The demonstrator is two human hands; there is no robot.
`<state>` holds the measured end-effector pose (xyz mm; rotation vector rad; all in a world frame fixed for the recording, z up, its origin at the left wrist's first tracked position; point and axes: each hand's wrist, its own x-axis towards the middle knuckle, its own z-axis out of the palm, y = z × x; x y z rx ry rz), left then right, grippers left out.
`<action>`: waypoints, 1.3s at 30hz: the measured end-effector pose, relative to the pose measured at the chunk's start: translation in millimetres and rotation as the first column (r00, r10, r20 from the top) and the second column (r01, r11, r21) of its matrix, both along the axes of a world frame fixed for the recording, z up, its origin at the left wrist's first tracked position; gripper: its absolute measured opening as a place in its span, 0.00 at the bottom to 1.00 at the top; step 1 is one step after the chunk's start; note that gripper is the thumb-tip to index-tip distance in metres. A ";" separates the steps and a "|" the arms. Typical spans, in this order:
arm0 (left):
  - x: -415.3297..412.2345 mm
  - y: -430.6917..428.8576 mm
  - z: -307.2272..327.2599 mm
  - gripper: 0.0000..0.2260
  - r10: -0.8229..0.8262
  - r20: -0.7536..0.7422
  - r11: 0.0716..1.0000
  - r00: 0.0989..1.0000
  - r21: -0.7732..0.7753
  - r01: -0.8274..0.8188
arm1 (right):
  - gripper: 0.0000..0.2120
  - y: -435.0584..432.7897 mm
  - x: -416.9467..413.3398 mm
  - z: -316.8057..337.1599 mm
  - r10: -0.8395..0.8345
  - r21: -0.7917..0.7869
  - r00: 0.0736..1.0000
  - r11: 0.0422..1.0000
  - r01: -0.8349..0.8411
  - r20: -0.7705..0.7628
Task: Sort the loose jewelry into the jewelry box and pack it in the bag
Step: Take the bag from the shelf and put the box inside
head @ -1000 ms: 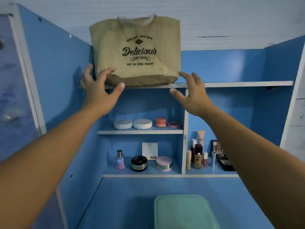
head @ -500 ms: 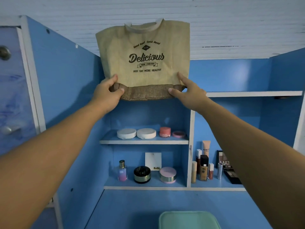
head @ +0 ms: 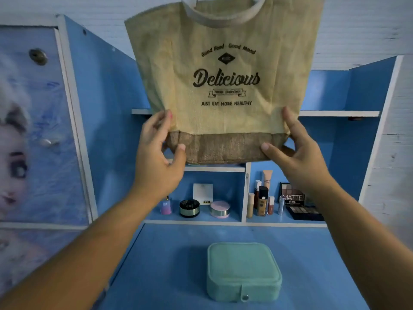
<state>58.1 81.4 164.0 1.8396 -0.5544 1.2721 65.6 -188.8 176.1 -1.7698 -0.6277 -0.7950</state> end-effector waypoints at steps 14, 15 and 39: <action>-62.1 -10.2 -180.8 0.32 0.060 -0.259 0.991 0.964 0.133 -0.026 | 0.43 -21.2 -42.5 -169.8 0.037 -0.130 0.924 0.987 -0.093 -0.380; -62.4 -11.2 -190.1 0.32 0.048 -0.293 0.992 0.955 0.127 -0.010 | 0.43 -22.7 -42.2 -179.3 0.020 -0.149 0.912 0.985 -0.088 -0.409; 28.1 34.4 -59.7 0.18 0.395 -0.373 0.878 0.840 0.423 -0.225 | 0.54 -36.2 -30.6 -221.0 0.072 -0.086 0.835 0.986 -0.141 -0.546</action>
